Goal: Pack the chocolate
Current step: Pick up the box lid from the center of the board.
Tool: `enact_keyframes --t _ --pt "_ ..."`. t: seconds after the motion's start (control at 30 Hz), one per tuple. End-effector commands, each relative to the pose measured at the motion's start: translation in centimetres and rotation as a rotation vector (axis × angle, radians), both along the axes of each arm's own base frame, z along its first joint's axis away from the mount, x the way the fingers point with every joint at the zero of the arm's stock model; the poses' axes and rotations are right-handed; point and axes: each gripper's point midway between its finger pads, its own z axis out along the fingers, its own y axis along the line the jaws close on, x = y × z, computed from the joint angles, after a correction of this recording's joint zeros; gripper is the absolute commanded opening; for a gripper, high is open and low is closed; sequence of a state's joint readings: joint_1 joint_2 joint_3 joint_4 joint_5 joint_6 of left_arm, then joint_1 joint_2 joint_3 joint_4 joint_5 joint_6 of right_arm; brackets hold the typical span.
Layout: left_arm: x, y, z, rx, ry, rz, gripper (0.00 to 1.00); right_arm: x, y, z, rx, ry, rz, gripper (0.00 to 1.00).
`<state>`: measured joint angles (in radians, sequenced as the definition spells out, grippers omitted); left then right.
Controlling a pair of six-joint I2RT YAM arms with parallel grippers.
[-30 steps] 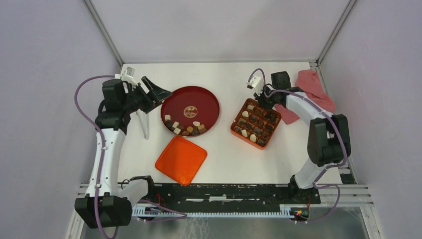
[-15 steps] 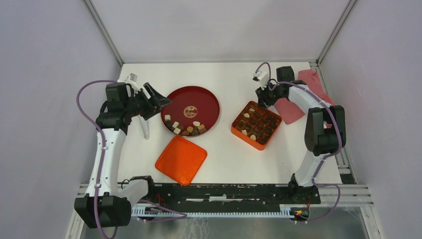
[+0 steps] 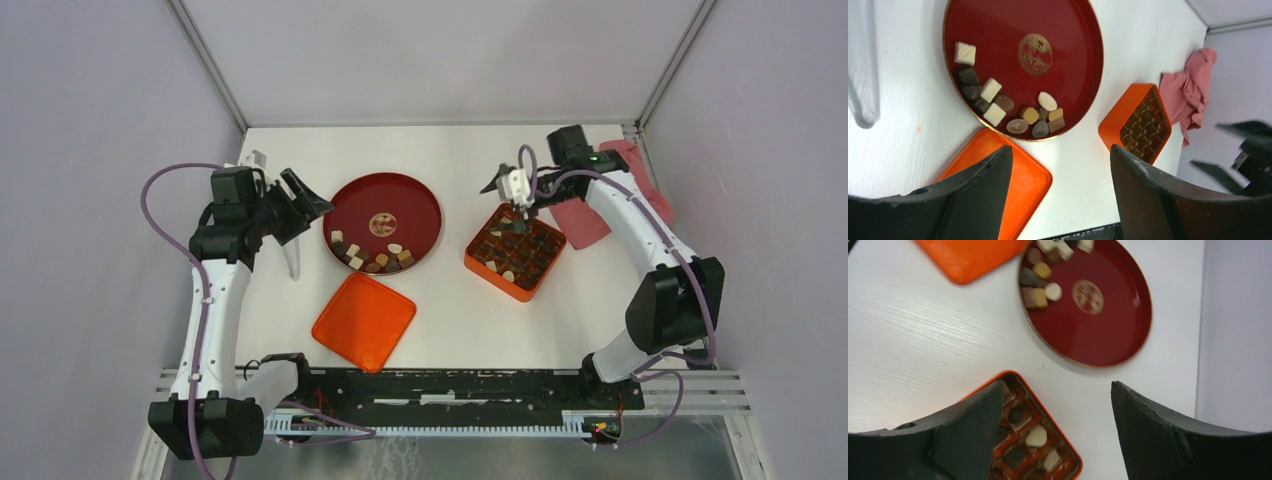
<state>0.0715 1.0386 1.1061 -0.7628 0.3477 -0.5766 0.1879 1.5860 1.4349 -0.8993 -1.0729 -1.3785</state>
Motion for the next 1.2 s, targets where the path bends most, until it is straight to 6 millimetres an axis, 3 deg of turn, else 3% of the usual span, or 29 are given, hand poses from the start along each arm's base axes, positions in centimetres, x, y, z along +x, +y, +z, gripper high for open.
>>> enact_keyframes --t 0.0,0.1,0.23,0.4,0.53,0.67,0.87,1.17 --pt "0.8 1.2 6.0 0.080 -0.191 0.037 0.77 -8.0 4.4 -1.1 0.004 -0.188 0.440 0.79" --pt "0.4 1.3 6.7 0.078 -0.216 0.052 0.77 -11.6 6.8 -3.5 -0.106 -0.222 0.609 0.70" --pt "-0.5 1.4 6.2 0.076 -0.221 0.069 0.77 -15.9 10.3 -6.4 -0.196 -0.219 0.737 0.56" --pt "-1.6 1.4 5.5 0.075 -0.224 0.077 0.77 -19.1 15.2 -9.5 -0.281 -0.272 0.773 0.46" --pt "-2.1 1.7 5.5 0.083 -0.231 0.090 0.77 -21.0 17.4 -12.2 -0.362 -0.268 0.828 0.42" --pt "-2.7 2.0 5.7 0.099 -0.248 0.108 0.77 -22.1 18.5 -14.8 -0.417 -0.249 0.840 0.39" --pt "-3.0 2.0 5.4 0.104 -0.248 0.105 0.77 -22.0 20.6 -16.1 -0.443 -0.244 0.782 0.38" --pt "-3.1 2.0 5.3 0.113 -0.246 0.100 0.77 -21.2 21.2 -19.1 -0.537 -0.229 0.711 0.33"
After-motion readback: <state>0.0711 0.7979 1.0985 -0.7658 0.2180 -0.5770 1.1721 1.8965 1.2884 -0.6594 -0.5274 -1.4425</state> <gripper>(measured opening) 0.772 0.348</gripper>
